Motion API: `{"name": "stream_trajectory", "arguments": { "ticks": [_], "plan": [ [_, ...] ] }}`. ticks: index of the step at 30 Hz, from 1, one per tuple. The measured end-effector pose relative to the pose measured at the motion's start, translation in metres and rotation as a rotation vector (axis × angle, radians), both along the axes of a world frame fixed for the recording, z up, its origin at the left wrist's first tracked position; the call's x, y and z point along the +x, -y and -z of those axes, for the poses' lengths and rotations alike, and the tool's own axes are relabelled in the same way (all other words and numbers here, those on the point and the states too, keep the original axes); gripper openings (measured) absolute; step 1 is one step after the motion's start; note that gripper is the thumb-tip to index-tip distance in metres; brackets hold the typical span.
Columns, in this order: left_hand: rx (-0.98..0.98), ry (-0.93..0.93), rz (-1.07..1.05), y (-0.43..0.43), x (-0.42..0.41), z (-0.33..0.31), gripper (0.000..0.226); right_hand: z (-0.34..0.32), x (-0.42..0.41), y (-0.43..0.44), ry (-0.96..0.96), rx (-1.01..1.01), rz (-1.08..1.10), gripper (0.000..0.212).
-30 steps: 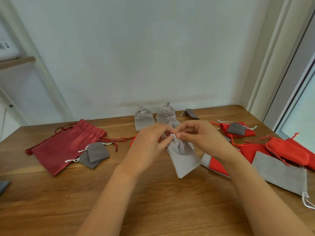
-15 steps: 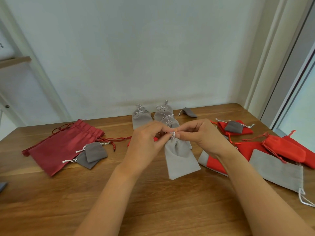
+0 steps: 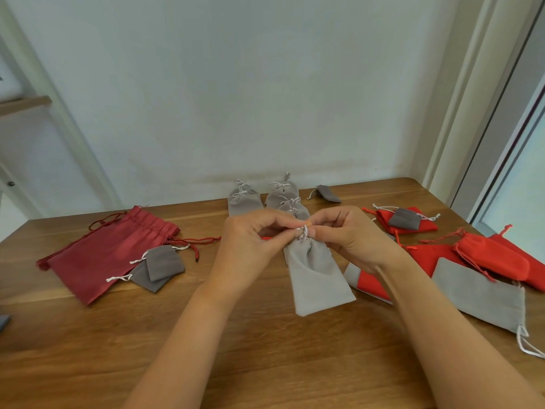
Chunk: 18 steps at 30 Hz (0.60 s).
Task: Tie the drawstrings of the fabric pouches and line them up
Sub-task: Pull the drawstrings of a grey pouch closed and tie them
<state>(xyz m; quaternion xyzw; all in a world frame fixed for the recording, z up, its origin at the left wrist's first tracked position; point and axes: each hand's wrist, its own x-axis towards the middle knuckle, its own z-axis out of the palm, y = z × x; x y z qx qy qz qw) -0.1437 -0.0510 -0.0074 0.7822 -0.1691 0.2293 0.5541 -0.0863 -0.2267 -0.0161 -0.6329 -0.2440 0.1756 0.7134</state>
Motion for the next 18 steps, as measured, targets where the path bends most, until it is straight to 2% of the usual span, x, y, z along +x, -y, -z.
{"name": "stream_trajectory", "arguments": {
  "ticks": [4, 11, 14, 18],
  "plan": [
    [0.017, -0.015, -0.018, 0.001, 0.000, -0.001, 0.022, -0.003, -0.001, 0.001, -0.001, -0.009, -0.029, 0.015],
    [0.240, 0.052, -0.058, -0.003, 0.001, 0.000, 0.022, 0.002, 0.002, 0.000, 0.094, -0.099, 0.032, 0.011],
    [0.232, 0.055, -0.082, -0.003, 0.001, 0.001, 0.020, 0.002, 0.001, -0.003, 0.152, -0.109, 0.074, 0.007],
    [0.187, 0.039, -0.128, -0.002, 0.004, 0.003, 0.020, 0.000, -0.003, -0.009, 0.256, -0.171, 0.099, 0.015]
  ]
}}
